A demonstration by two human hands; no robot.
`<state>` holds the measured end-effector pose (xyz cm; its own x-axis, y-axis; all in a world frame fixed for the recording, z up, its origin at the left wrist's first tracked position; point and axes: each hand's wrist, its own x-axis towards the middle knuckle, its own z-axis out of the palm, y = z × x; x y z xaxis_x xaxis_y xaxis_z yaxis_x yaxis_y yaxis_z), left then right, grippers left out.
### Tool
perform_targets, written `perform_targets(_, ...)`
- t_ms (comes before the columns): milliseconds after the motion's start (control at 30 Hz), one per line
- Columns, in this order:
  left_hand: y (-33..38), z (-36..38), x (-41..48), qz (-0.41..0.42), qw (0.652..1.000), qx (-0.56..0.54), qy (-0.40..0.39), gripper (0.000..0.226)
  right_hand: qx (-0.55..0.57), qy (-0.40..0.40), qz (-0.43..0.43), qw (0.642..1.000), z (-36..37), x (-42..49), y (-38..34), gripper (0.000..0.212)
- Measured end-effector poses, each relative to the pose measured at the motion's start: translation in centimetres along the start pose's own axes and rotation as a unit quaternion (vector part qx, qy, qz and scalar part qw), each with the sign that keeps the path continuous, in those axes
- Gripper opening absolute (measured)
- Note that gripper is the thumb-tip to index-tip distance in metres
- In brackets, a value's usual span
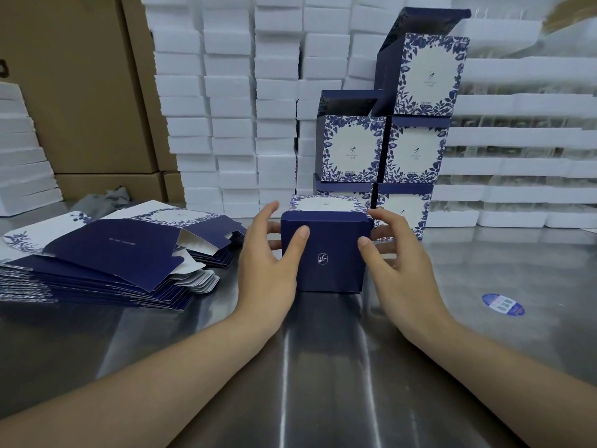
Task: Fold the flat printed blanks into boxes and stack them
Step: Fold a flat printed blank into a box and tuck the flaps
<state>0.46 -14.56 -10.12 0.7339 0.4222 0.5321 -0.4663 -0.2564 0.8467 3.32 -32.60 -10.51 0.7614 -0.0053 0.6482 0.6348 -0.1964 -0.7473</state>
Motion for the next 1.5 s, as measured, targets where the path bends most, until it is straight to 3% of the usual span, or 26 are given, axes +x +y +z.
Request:
perform_targets(133,-0.1,-0.3,0.3,0.001,0.999,0.006,0.040,0.041,-0.040,-0.021,-0.051,0.998,0.1,-0.2,-0.3,0.051)
perform_targets(300,0.7,-0.4,0.4,-0.009,0.997,-0.031,0.064,0.034,-0.137,-0.034,-0.167,0.976,0.0,-0.2,-0.2,0.043)
perform_targets(433,1.8,-0.6,0.5,0.029,0.998,0.000,0.063,0.031,-0.141,-0.027,-0.209,0.967,0.0,-0.5,-0.1,0.069)
perform_targets(567,3.3,-0.8,-0.1,0.167,0.980,0.103,0.043,0.030,-0.212,-0.022,-0.274,0.938,0.3,-0.7,-0.5,0.091)
perform_targets(667,3.8,-0.4,-1.1,0.263,0.951,0.161,-0.009,0.028,-0.285,-0.030,-0.374,0.882,0.9,-1.1,-0.8,0.092)
perform_targets(733,3.7,-0.2,-1.5,0.282,0.946,0.156,-0.037,0.030,-0.276,-0.046,-0.393,0.876,1.0,-1.2,-1.0,0.090)
perform_targets(833,3.3,-0.3,-1.4,0.296,0.942,0.144,-0.070,0.041,-0.249,-0.032,-0.344,0.905,0.8,-1.3,-1.3,0.089)
perform_targets(933,2.6,-0.5,-1.7,0.324,0.925,0.170,-0.098,0.042,-0.179,0.019,-0.207,0.962,0.5,-1.0,-1.5,0.088)
perform_targets(1000,2.1,-0.3,-1.8,0.348,0.904,0.225,-0.102,0.040,-0.154,0.039,-0.140,0.977,0.4,-0.7,-1.4,0.085)
perform_targets(1100,1.4,-0.4,-1.2,0.320,0.914,0.243,-0.060,0.034,-0.145,0.012,-0.103,0.984,0.3,-0.7,-0.8,0.086)
perform_targets(1200,1.1,-0.9,-0.6,0.218,0.948,0.224,-0.053,0.028,-0.131,-0.074,-0.077,0.986,0.3,-0.6,-0.3,0.094)
perform_targets(1300,0.6,-1.1,-0.3,0.149,0.966,0.203,-0.052,0.025,-0.113,-0.114,-0.070,0.985,0.2,-0.5,0.2,0.089)
perform_targets(1500,0.1,-1.9,0.3,0.101,0.972,0.208,-0.042,0.072,-0.059,-0.128,-0.028,0.990,0.4,-0.4,0.8,0.073)
